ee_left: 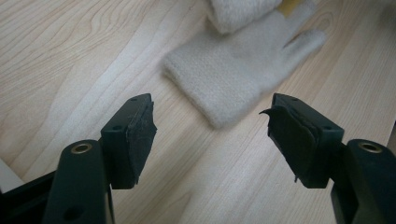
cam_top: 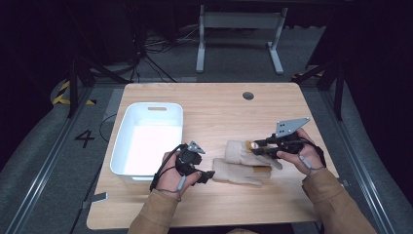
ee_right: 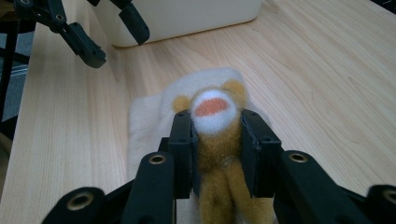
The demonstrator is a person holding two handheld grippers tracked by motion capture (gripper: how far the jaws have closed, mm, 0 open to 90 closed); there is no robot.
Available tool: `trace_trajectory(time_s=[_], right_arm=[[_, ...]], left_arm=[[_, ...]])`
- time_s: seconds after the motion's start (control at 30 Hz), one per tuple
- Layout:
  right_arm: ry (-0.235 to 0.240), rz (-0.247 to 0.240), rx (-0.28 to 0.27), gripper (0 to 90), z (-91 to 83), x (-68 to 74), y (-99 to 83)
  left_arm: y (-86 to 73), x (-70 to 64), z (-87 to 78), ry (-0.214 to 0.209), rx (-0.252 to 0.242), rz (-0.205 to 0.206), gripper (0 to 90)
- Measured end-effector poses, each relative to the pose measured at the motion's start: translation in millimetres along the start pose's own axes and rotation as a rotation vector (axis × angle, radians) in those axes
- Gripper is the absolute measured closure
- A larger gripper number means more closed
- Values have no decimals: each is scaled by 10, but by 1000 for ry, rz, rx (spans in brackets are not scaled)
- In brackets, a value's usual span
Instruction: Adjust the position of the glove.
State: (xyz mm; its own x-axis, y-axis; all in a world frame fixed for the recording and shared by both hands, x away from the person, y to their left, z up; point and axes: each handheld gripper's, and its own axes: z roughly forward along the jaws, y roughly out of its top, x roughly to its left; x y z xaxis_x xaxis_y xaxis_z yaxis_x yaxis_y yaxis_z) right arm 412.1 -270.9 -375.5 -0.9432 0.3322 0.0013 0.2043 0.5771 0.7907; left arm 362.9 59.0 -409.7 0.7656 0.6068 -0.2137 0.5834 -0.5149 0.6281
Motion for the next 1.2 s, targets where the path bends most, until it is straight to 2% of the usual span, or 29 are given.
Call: trace_trajectory(time_s=[0.4,0.57,0.77,1.0,1.2], right_arm=[[37,-31,19,682,215,143,48],[40,-25,29,682,291,169,36],[78,-34,26,681,351,226,43],[95,-18,93,670,431,226,-31],[105,-10,119,665,441,225,-64]], left_arm=[[-3,13,9,11,11,-10,325],[-6,16,18,8,19,-15,324],[-2,21,23,8,20,-15,324],[13,15,36,1,22,-15,323],[34,6,63,-8,27,-8,320]])
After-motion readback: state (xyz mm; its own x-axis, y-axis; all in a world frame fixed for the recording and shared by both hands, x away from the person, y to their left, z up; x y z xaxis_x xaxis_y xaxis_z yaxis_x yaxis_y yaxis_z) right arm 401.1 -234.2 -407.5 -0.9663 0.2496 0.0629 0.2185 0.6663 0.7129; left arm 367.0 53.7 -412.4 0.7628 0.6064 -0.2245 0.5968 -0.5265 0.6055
